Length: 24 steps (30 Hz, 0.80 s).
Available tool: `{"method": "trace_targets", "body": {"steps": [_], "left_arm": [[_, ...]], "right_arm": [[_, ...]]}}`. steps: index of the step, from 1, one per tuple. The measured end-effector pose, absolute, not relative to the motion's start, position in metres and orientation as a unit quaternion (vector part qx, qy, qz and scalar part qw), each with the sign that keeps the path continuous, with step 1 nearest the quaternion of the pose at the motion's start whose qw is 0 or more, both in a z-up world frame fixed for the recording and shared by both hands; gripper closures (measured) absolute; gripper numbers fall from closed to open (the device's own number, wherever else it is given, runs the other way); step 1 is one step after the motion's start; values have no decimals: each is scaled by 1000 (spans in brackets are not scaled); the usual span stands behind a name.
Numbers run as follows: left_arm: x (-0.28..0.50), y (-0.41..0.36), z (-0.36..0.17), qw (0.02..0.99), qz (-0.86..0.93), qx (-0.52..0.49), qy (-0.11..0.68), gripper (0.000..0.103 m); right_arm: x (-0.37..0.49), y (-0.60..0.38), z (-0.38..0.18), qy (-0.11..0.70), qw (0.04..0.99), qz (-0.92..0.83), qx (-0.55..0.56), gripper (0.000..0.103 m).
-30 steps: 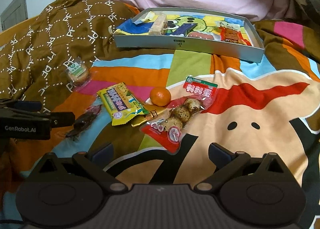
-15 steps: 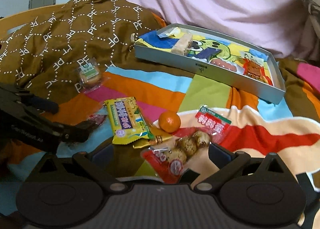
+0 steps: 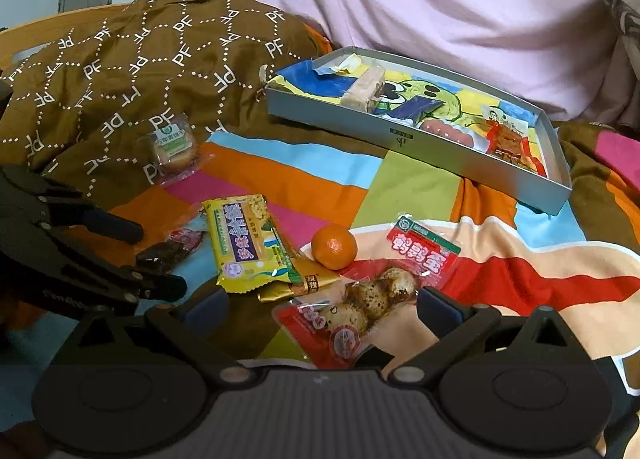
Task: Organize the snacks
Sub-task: 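Lower the left tool onto the brown dried-meat packet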
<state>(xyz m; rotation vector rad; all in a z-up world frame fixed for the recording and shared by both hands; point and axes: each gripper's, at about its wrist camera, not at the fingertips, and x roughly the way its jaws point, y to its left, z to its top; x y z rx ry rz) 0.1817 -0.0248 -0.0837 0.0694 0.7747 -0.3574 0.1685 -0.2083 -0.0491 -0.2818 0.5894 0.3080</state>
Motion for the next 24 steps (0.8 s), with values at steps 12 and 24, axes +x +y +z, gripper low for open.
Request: {"method": "trace_targets", "body": {"steps": [12, 24], "left_arm": [[185, -9, -77, 913, -135, -12, 386, 55], [198, 17, -70, 914, -94, -52, 392, 55]], "right_arm": [[180, -196, -49, 289, 932, 178, -129, 1], [189, -161, -54, 307, 908, 241, -153, 12]]}}
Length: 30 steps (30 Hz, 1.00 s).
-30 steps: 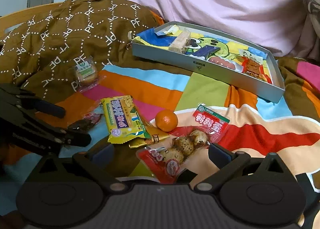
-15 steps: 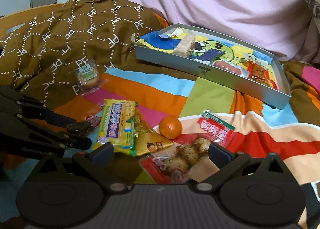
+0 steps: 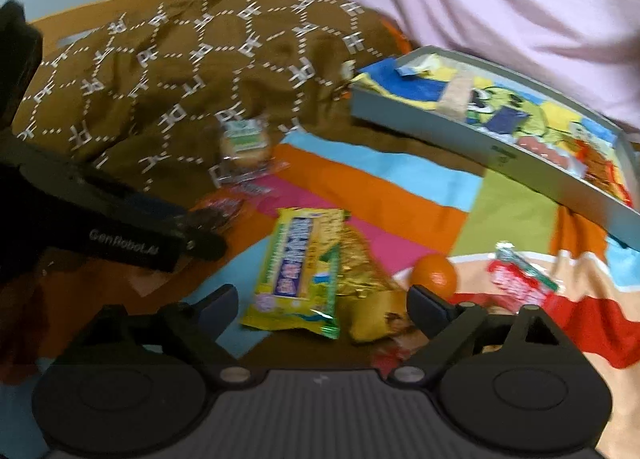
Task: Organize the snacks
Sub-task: 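Lower the left tool onto the brown dried-meat packet, then grasp the dried-meat packet with the left tool while the right tool grasps the yellow-green biscuit packet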
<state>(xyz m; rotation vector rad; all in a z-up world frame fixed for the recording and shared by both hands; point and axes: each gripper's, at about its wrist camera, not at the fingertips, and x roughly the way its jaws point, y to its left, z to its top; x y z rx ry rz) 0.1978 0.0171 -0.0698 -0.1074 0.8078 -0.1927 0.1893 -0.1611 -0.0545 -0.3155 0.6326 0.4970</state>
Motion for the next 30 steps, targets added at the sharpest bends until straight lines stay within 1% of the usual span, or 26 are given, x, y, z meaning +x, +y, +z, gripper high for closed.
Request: {"method": "trace_targets", "body": {"steps": [1, 2, 3, 4, 6, 8, 14, 16, 17, 23, 30], "left_arm": [[198, 18, -70, 913, -94, -55, 393, 55], [198, 18, -70, 913, -94, -57, 393, 55], [198, 18, -70, 913, -94, -58, 393, 55], [198, 18, -70, 913, -94, -59, 394, 55], [198, 19, -71, 912, -94, -61, 394, 55], [198, 19, -71, 912, -95, -64, 394, 55], [197, 19, -71, 912, -95, -64, 395, 55], [197, 20, -70, 911, -96, -64, 395, 55], [197, 19, -70, 911, -97, -63, 395, 55], [194, 13, -71, 909, -109, -58, 398, 55], [189, 5, -73, 904, -130, -61, 404, 55]], "right_arm": [[191, -157, -56, 311, 905, 242, -159, 14], [193, -153, -57, 316, 902, 243, -163, 19], [195, -149, -59, 323, 899, 245, -165, 22], [198, -146, -61, 330, 897, 244, -167, 23], [202, -142, -64, 340, 894, 242, -164, 30], [205, -139, -66, 343, 894, 240, -161, 33], [209, -133, -67, 342, 900, 223, -151, 34], [210, -131, -68, 344, 901, 220, -147, 43], [210, -131, -68, 346, 900, 223, -145, 50], [204, -132, -68, 352, 899, 219, -138, 52], [181, -136, -61, 338, 896, 216, -193, 52]]}}
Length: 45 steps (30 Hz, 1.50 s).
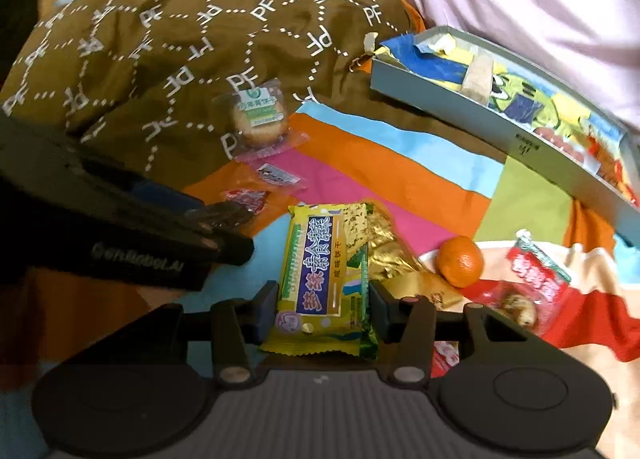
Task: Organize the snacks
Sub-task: 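Grasp the dried-meat packet with the left tool while the right tool grasps the yellow-green biscuit packet, then carry both packets over the tray with the left and right tools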
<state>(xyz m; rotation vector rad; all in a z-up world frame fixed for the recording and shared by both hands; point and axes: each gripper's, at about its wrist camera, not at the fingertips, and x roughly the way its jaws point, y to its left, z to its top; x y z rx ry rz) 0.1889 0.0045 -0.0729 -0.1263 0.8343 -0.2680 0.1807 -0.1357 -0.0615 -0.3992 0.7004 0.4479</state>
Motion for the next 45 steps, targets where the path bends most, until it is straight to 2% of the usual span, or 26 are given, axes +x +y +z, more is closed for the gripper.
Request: {"method": "trace_targets", "body": {"steps": [14, 45], "left_arm": [[177, -11, -75, 909, -152, -32, 387, 55], [143, -28, -60, 935, -179, -14, 307, 55]], "right_arm": [[128, -150, -58, 288, 882, 202, -314, 51], [91, -193, -52, 227, 891, 149, -364, 51]]}}
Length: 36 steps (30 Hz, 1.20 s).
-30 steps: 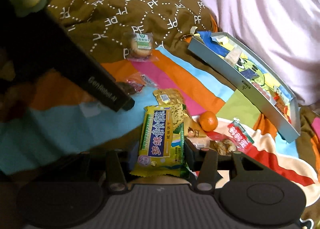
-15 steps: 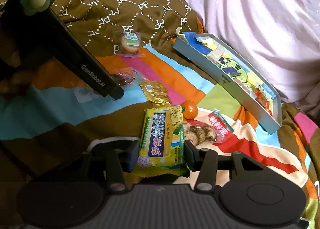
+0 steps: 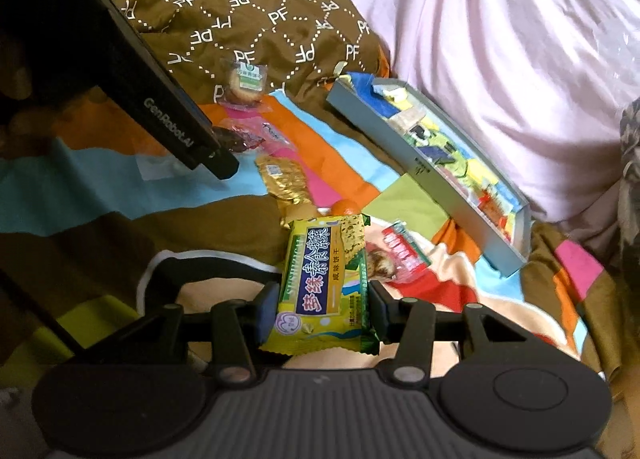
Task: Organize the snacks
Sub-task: 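Carry both packets over the tray with the left and right tools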
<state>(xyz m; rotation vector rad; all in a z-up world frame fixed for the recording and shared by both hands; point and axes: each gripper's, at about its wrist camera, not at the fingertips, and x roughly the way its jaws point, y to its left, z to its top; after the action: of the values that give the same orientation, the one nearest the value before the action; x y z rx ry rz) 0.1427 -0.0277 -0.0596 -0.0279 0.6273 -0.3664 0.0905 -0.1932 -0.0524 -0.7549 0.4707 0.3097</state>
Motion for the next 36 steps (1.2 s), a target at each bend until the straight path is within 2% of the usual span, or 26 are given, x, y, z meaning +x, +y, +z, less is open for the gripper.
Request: {"method": "trace_targets", "body": {"steps": [9, 20, 29, 36], "left_arm": [[147, -46, -34, 938, -179, -39, 293, 55], [225, -88, 24, 953, -186, -33, 236, 55], [296, -112, 35, 956, -184, -35, 225, 55], [334, -131, 29, 956, -183, -18, 229, 55]], "right_arm": [[105, -209, -31, 172, 899, 131, -381, 51], [169, -232, 3, 119, 892, 106, -424, 52], [244, -244, 14, 122, 894, 97, -421, 52], [267, -257, 11, 119, 894, 90, -423, 51]]}}
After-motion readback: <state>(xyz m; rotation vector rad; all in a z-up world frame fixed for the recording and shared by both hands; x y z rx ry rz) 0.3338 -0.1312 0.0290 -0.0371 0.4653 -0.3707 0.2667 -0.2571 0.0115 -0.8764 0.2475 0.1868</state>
